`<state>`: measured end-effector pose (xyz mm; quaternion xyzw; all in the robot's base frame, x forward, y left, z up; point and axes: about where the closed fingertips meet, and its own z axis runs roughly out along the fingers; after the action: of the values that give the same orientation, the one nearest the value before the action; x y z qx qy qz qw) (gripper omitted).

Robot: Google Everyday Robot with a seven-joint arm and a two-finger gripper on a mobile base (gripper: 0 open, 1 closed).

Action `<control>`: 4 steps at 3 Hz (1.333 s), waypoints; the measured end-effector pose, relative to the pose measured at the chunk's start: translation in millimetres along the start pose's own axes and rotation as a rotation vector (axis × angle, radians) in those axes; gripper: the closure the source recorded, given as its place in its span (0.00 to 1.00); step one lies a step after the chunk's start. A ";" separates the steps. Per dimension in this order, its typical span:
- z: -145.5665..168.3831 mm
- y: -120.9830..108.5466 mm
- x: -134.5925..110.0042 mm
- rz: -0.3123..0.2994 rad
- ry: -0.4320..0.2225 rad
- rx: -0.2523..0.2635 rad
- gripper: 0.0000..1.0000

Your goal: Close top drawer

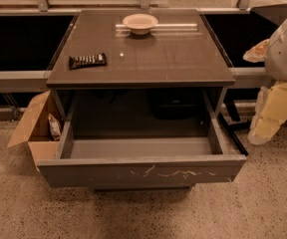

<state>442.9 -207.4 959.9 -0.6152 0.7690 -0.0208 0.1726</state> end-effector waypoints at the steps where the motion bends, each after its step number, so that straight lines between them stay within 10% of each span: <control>1: 46.5 15.4 -8.0 -0.033 -0.090 -0.058 0.00; 2: 96.4 39.0 -19.8 -0.069 -0.163 -0.162 0.00; 4: 106.7 46.4 -23.0 -0.090 -0.165 -0.190 0.00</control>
Offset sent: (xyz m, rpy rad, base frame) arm -0.0099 0.0708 -0.1493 0.2533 0.1855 0.2252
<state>434.6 -155.0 853.8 -0.6623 0.7223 0.0949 0.1749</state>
